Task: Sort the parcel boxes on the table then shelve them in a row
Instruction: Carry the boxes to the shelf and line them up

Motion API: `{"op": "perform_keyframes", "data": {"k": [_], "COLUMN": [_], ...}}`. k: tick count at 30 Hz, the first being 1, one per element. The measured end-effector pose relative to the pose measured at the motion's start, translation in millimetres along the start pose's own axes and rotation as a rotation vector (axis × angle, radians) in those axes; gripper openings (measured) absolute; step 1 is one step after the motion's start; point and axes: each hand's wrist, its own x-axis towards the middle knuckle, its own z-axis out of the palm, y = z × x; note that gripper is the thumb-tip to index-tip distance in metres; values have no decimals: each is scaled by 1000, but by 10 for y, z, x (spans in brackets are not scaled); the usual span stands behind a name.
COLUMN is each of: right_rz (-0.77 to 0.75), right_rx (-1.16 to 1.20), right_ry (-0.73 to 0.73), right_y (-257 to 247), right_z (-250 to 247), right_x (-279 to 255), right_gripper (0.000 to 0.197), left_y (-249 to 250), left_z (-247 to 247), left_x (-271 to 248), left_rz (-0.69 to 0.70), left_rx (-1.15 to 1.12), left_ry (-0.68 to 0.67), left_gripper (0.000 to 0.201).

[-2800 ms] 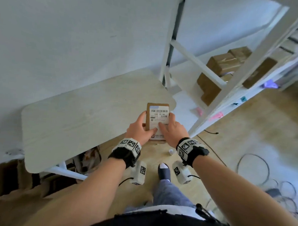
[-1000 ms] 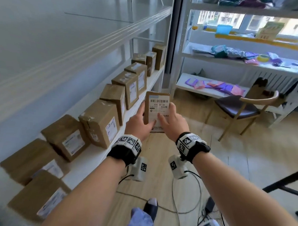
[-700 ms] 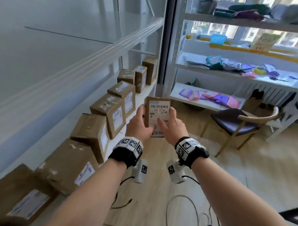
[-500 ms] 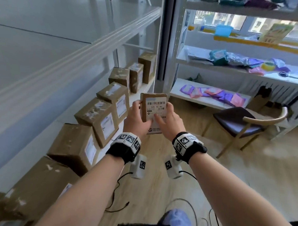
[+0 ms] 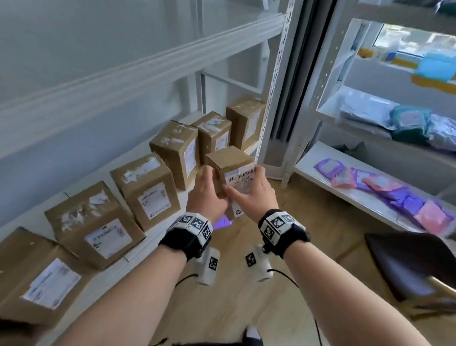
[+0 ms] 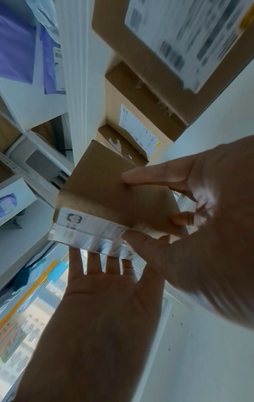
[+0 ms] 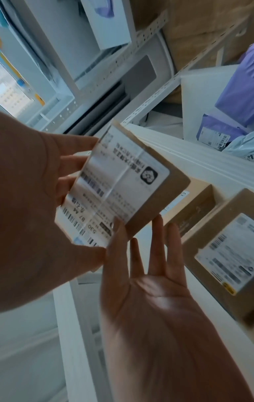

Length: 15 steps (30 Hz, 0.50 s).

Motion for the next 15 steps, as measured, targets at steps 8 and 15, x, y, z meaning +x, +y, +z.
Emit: {"op": "perform_keyframes", "data": {"k": [8, 15], "right_rz": [-60, -20], "right_rx": [47, 114], "right_ry": [-25, -78], "right_y": [214, 369], "right_z": [-263, -232], "right_x": [1048, 1583], "right_gripper": [76, 73], "left_y": [478, 322], "left_z": [390, 609], "left_x": [695, 1238], "left_rz": [-66, -99], "left_rx": [83, 84], "left_ry": [73, 44], "left_gripper": [37, 42]}}
